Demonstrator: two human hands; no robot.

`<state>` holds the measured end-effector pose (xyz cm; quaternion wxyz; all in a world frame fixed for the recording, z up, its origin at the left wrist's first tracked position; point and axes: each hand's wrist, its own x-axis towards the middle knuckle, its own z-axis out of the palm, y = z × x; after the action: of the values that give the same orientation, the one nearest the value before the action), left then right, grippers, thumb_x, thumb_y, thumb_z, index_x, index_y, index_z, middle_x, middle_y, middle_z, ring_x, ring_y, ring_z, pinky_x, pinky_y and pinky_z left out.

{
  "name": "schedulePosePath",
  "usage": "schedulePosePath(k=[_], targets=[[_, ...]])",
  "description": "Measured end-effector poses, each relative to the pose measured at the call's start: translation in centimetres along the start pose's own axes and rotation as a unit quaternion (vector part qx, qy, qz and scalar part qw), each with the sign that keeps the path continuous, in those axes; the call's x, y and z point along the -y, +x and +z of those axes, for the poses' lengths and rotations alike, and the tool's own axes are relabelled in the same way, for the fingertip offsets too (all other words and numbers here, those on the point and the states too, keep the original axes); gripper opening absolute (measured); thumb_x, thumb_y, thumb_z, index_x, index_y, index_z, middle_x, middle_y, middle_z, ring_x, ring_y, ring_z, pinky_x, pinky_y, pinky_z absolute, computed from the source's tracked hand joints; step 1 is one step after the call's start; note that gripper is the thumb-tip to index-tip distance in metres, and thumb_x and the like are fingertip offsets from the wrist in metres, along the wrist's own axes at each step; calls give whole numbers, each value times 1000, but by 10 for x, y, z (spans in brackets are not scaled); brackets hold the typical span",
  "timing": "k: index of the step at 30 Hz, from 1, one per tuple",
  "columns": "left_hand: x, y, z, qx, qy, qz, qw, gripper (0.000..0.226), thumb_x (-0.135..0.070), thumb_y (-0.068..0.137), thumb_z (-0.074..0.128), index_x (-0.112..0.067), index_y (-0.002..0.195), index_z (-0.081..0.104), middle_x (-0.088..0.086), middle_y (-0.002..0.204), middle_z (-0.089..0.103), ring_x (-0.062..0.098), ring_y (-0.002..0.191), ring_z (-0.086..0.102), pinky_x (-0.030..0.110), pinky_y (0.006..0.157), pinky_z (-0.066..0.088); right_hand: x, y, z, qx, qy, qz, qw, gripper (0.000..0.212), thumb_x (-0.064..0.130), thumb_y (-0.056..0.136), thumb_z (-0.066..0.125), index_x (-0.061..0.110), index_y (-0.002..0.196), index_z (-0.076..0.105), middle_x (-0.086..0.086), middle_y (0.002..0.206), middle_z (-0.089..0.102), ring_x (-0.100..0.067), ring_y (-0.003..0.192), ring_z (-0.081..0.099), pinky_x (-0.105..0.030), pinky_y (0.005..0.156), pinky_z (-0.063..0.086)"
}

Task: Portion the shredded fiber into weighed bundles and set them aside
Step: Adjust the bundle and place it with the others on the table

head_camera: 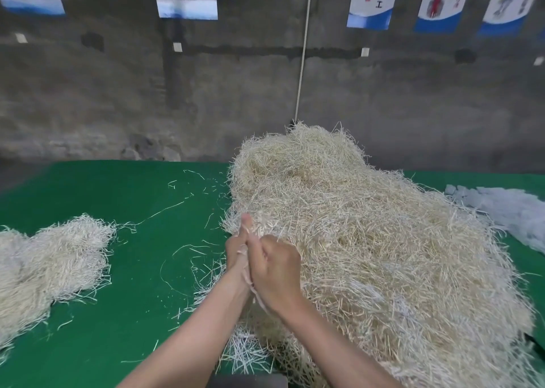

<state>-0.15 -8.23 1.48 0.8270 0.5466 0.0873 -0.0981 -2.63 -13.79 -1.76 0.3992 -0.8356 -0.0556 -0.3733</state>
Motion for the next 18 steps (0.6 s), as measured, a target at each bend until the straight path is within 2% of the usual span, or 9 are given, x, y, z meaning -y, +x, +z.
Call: schedulePosePath(k=[2, 4, 7, 8, 9, 11, 13, 15, 18], targets=[[15, -7, 2, 6, 108, -23, 994, 51, -53, 95, 39, -8, 108, 60, 16, 100, 65, 25, 85, 65, 37, 74, 53, -18, 14, -9, 5, 35, 87, 996, 50, 33, 98, 41, 20, 51, 45, 10, 43, 34, -12, 37, 30, -26, 40, 25], [27, -8, 0, -1, 152, -43, 987, 61, -57, 94, 39, -14, 136, 43, 8, 131, 51, 25, 120, 53, 42, 95, 44, -29, 23, -18, -67, 36, 102, 992, 49, 25, 99, 45, 14, 52, 49, 9, 43, 34, -8, 40, 27, -21, 51, 25], [24, 0, -4, 28, 97, -26, 995, 38, -37, 101, 30, -10, 91, 55, -7, 82, 52, -13, 65, 56, 6, 57, 45, -7, -6, 3, -2, 13, 25, 1000, 66, 55, 94, 27, 7, 65, 60, 5, 55, 49, -1, 47, 33, -7, 53, 29], [26, 5, -6, 16, 81, -34, 996, 37, -26, 103, 29, -7, 83, 54, -5, 75, 48, -11, 53, 53, 6, 49, 43, -1, -12, 8, 13, 15, 18, 1000, 64, 55, 95, 22, 11, 66, 58, 11, 56, 45, 1, 46, 34, -8, 49, 28], [24, 3, -5, 9, 71, -42, 997, 33, -18, 103, 33, -4, 82, 55, 3, 77, 53, -5, 54, 58, 11, 50, 47, 0, -10, 6, 3, 18, 32, 999, 55, 52, 94, 24, 16, 68, 54, 15, 57, 41, 0, 46, 34, -11, 49, 27], [21, 3, -5, 18, 149, -61, 987, 35, -23, 101, 38, 3, 119, 54, 21, 119, 58, 20, 104, 64, 36, 87, 52, -14, 6, -4, -42, 20, 77, 996, 38, 49, 91, 30, 19, 83, 52, 10, 72, 47, -7, 62, 45, -22, 61, 37], [20, -2, -1, 27, 220, -43, 974, 52, -36, 99, 38, -3, 140, 35, 15, 144, 40, 23, 129, 46, 43, 105, 37, -22, 14, -20, -23, 1, 107, 994, 46, 56, 90, 37, 26, 124, 44, 0, 126, 47, -13, 115, 45, -33, 99, 35], [20, 1, 5, 44, 250, 53, 966, 45, -40, 94, 46, -10, 128, 51, 11, 126, 59, 4, 97, 64, 24, 78, 55, -16, 13, -23, 74, 106, 163, 978, 59, 64, 89, 39, 47, 142, 21, 20, 152, 16, -1, 138, 19, -27, 109, 18], [17, 5, 5, 14, 150, 90, 985, 37, -18, 86, 61, -8, 121, 52, 9, 108, 61, 3, 77, 63, 18, 62, 52, -9, 7, -23, 107, 207, 221, 947, 28, 45, 91, 53, 49, 118, 48, 34, 123, 44, 9, 117, 43, -9, 91, 40]])
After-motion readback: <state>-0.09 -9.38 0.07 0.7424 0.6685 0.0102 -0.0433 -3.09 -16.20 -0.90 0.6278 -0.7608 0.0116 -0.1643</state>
